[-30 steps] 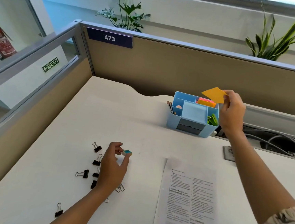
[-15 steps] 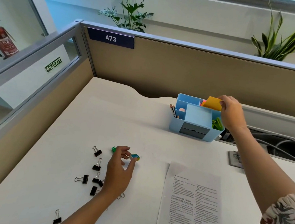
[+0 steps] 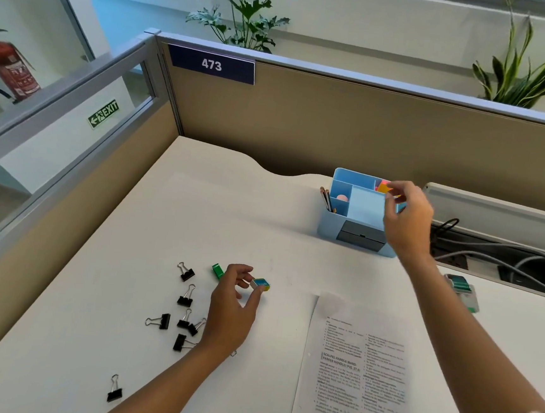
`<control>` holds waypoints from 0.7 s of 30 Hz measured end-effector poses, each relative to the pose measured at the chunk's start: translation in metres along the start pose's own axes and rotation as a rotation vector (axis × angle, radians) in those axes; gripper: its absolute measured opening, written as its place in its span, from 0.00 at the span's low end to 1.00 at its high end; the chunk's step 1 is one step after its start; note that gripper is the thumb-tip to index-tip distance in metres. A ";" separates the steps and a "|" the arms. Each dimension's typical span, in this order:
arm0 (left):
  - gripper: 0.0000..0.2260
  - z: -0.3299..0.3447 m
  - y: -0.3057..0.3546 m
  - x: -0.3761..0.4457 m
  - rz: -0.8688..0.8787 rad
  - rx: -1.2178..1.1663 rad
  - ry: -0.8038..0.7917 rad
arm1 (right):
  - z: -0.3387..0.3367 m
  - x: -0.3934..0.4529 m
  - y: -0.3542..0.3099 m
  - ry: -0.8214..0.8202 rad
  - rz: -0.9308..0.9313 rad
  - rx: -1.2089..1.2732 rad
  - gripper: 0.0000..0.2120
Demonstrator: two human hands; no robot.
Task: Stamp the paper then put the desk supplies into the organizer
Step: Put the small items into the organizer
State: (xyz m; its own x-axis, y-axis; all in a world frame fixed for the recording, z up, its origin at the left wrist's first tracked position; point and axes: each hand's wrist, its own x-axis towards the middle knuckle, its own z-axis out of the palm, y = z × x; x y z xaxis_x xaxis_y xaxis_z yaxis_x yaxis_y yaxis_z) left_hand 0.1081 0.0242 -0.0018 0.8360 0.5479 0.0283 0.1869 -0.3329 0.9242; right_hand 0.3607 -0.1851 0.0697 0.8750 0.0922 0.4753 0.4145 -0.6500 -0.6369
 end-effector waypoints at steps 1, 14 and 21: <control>0.14 0.001 0.001 -0.001 -0.003 -0.003 -0.002 | 0.004 -0.014 -0.012 0.007 0.013 0.056 0.07; 0.13 0.007 0.002 -0.015 0.035 -0.001 -0.039 | 0.059 -0.195 -0.100 -0.720 0.841 0.739 0.14; 0.12 -0.004 -0.008 -0.002 0.069 0.082 -0.063 | 0.060 -0.196 -0.097 -0.593 1.008 0.839 0.09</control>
State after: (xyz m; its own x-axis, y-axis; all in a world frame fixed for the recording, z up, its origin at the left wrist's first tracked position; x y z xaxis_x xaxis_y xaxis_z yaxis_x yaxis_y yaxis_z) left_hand 0.1027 0.0288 -0.0076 0.8784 0.4736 0.0643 0.1674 -0.4308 0.8868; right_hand 0.1641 -0.0947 0.0015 0.7650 0.2995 -0.5702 -0.5931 -0.0175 -0.8049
